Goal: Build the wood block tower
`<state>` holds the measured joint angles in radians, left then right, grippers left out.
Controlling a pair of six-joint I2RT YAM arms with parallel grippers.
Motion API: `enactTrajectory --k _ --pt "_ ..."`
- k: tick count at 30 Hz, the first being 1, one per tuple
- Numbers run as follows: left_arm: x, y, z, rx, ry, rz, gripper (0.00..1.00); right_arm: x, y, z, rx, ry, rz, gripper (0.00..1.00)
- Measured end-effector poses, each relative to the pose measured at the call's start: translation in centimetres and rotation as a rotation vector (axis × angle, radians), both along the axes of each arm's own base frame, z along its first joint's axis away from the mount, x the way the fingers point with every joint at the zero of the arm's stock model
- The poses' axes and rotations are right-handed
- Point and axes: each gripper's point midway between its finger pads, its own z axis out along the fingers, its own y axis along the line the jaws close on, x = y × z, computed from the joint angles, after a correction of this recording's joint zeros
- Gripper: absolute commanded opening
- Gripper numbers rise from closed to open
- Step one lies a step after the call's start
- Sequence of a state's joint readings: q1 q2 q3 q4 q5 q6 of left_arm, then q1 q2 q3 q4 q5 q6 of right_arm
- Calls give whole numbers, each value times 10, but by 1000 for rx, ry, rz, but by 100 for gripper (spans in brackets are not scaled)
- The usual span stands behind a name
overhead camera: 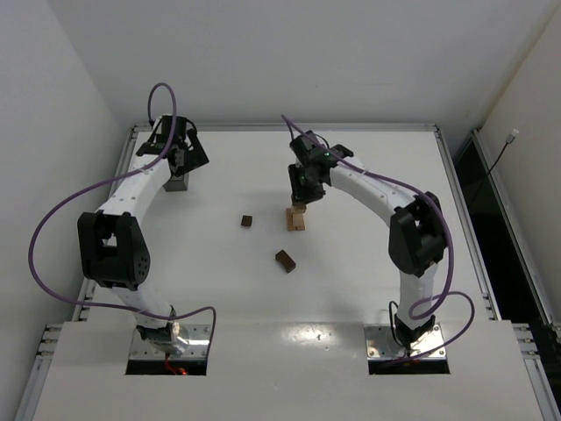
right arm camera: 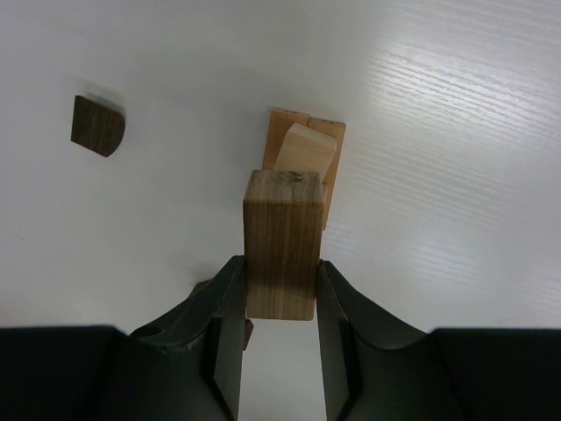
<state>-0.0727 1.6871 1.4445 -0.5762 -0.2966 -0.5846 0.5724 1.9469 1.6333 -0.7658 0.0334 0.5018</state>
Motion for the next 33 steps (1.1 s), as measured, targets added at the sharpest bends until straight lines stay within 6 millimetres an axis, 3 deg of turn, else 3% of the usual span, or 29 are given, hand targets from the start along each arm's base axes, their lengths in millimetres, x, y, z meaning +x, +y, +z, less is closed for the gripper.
enactTrajectory --k 12,30,31,33 --pt "0 0 0 0 0 0 96 -5 2 -31 -64 58 -33 0" --pt "1 0 -7 -1 16 -1 96 -2 3 -48 -83 94 -43 0" --pt "1 0 -8 -1 18 -2 96 -1 3 -48 -82 93 -43 1" --pt "1 0 -8 -1 18 -2 96 0 4 -48 -81 92 -43 12"
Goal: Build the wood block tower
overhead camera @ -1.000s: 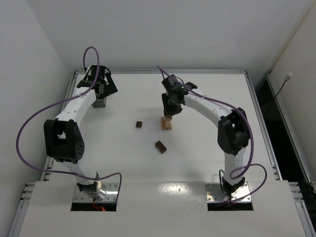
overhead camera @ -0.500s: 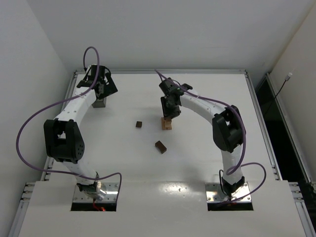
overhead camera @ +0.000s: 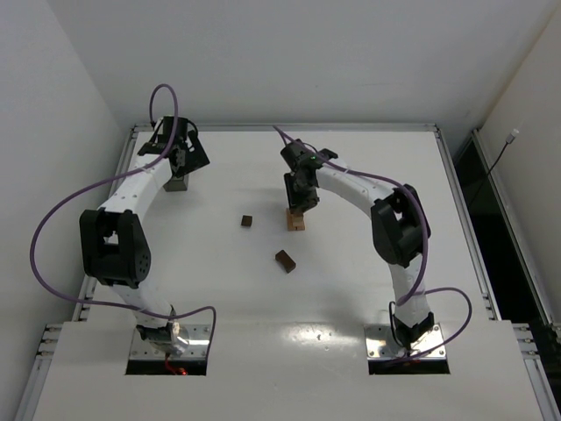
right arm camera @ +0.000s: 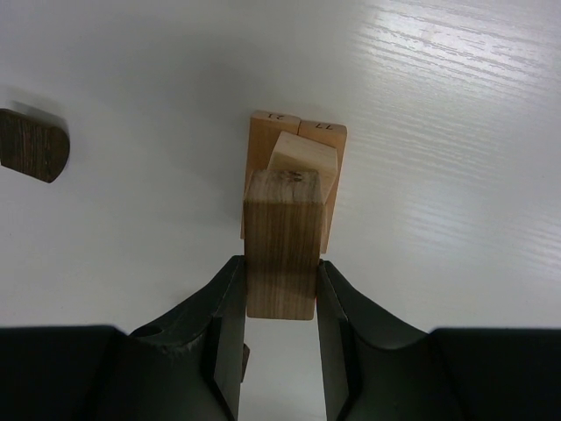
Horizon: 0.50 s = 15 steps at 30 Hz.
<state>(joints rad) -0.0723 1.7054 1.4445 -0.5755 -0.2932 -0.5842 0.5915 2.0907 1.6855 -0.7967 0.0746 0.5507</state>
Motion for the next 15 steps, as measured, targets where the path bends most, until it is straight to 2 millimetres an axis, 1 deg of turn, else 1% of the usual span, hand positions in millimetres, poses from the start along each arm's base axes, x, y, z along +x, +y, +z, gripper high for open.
enactTrajectory --k 1,2,3,6,8,9,15 --pt "0 0 0 0 0 0 96 0 0 0 0 0 0 16" --pt "0 0 0 -1 0 0 96 0 0 0 0 0 0 28" --pt "0 0 0 -1 1 0 96 0 0 0 1 0 0 34" --pt "0 -1 -1 -2 3 -2 96 0 1 0 5 3 4 42" --pt "0 -1 -3 -3 6 -3 96 0 1 0 6 3 2 56" --pt "0 -1 -3 -4 8 -4 96 0 1 0 6 3 2 59" --pt "1 -1 -5 -4 12 -6 96 1 -3 0 -14 -17 21 61"
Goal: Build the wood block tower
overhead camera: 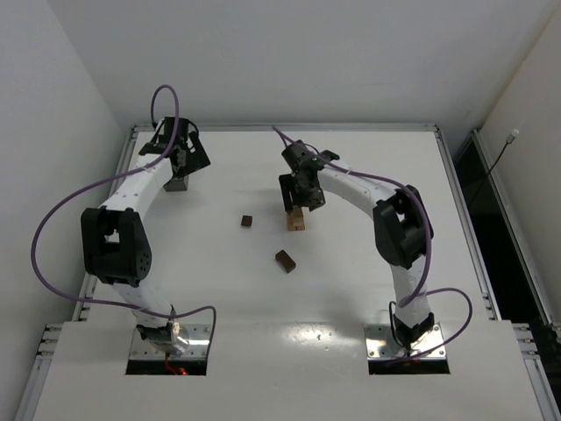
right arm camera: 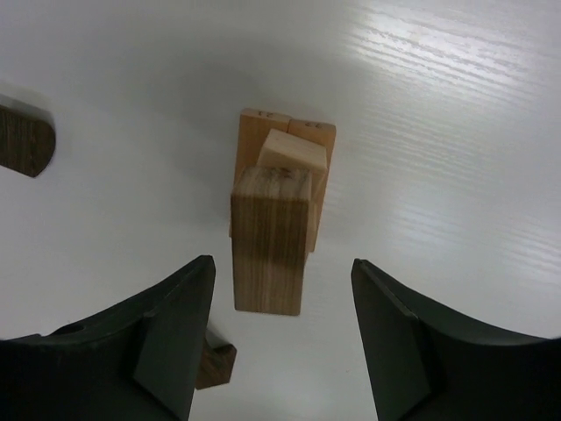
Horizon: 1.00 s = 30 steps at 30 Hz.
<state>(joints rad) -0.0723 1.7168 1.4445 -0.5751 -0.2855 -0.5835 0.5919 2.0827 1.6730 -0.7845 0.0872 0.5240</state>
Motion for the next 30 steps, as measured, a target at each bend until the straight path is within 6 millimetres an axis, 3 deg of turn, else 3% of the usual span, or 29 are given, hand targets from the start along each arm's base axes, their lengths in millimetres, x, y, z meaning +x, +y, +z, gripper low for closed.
enactTrajectory --k 3,6,9,12,18,26,30 --pt "0 0 -1 -1 2 -1 96 -10 -10 9 -17 -38 41 61" --pt "0 0 -1 -1 1 -1 96 -34 -19 36 -28 -116 155 59" --pt "0 -1 -1 -2 1 -2 96 -69 -11 77 27 -232 390 59" --pt "0 -1 0 -2 2 -7 96 -102 1 97 105 -295 628 59" --pt "-1 -1 4 -2 -6 -11 96 -127 11 63 149 -195 753 59" --pt "-2 0 7 5 -11 -14 96 -143 39 2 123 -48 736 59" --pt "-2 1 9 12 -14 -16 96 -146 39 -12 67 -32 702 58"
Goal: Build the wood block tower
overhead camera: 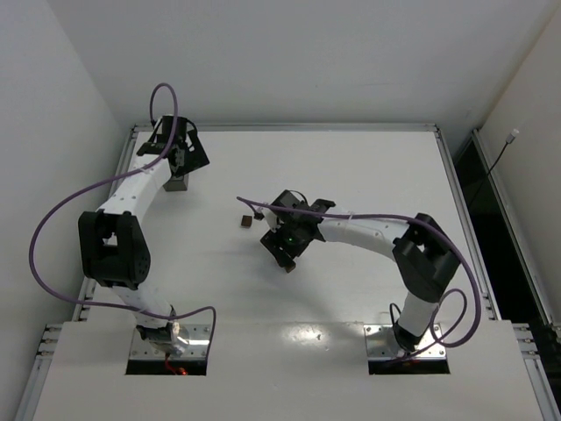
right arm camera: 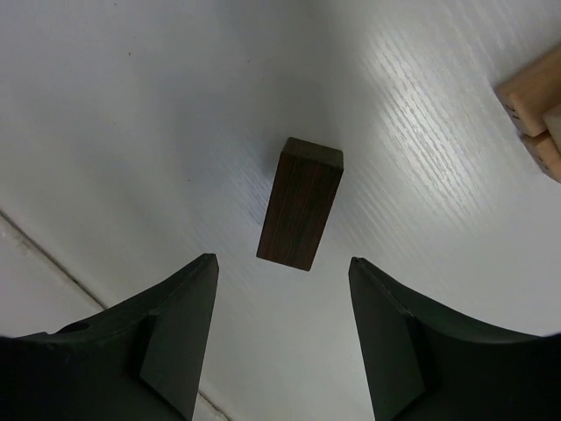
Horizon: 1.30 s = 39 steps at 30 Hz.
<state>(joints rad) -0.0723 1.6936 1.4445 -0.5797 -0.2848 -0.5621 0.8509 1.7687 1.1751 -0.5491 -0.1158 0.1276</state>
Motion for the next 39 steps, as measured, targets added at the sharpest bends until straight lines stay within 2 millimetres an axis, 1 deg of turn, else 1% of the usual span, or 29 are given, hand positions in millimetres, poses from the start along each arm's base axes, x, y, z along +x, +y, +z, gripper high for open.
enactTrajectory --k 5,9,14,17,21,22,25,31,33,35,39 --pt "-1 0 0 1 2 -1 96 7 5 -1 -55 -71 -59 57" --pt "-1 0 0 1 2 -1 96 16 16 -9 -84 -86 -93 57" --pt "-1 0 0 3 3 -3 96 19 14 -23 -125 -74 -116 57" --pt "-1 0 0 3 3 -3 96 19 12 -24 -129 -68 -121 55" --pt "-1 0 0 3 3 -3 96 19 13 -24 -123 -59 -120 47" --pt "-1 0 0 3 3 -3 96 18 13 -24 -120 -55 -117 41" --pt "-1 0 0 3 3 -3 96 14 17 -24 -103 -33 -103 35" --pt "-1 0 0 3 3 -3 96 8 21 -24 -81 -4 -85 35" --pt "-1 0 0 3 3 -3 96 8 21 -24 -79 -1 -84 40" --pt "-1 0 0 3 3 -3 96 8 21 -24 -79 0 -83 48" --pt "-1 0 0 3 3 -3 96 7 21 -25 -83 1 -80 48"
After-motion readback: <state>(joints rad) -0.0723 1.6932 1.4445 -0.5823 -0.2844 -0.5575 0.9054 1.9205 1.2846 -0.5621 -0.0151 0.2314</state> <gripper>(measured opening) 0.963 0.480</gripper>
